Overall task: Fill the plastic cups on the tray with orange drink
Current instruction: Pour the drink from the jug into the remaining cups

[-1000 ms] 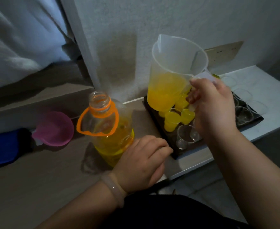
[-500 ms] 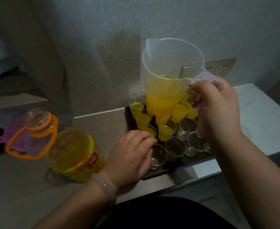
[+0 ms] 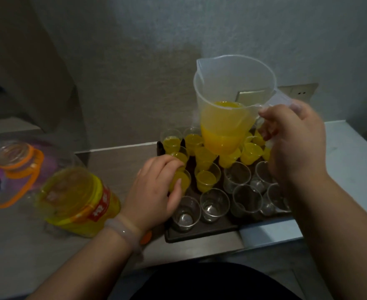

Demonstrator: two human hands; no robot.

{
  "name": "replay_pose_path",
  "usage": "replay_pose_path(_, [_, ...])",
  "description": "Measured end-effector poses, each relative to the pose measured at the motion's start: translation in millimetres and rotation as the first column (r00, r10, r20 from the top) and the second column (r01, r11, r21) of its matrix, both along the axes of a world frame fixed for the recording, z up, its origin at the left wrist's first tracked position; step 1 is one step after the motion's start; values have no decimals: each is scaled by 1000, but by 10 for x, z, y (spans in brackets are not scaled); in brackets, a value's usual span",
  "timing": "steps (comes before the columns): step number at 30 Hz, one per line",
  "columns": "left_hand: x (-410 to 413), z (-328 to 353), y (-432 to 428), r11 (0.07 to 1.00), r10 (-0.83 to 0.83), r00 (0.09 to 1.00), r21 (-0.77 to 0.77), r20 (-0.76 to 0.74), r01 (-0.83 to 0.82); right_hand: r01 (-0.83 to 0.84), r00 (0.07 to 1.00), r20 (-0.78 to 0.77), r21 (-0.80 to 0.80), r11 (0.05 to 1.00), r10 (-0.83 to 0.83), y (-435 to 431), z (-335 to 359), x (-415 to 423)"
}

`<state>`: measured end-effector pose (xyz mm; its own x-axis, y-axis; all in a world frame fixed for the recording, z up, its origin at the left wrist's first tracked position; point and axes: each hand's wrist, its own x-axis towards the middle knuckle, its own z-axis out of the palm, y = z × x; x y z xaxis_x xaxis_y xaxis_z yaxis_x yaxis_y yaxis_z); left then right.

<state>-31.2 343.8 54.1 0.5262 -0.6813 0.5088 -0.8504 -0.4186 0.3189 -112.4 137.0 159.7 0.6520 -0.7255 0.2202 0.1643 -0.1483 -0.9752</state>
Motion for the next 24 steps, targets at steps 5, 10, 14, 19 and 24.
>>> replay_pose_path(5, [137, 55, -49, 999, -36, 999, 16, 4, 36, 12, 1000, 17, 70, 997, -14, 15, -18, 51])
replay_pose_path(10, [232, 90, -126, 996, -65, 997, 60, -38, 67, 39, 999, 22, 173, 984, -43, 106, -56, 113])
replay_pose_path(14, [267, 64, -117, 995, -72, 996, 64, -60, 76, 93, 994, 36, 184, 978, -102, 160, -105, 121])
replay_pose_path(19, [267, 58, -184, 988, -85, 991, 119, -107, 97, 157, 985, 49, 160, 975, -167, 102, -96, 41])
replay_pose_path(24, [222, 36, -368, 965, -58, 985, 245, -163, 98, 152, 982, 82, 195, 969, -171, -128, -64, -47])
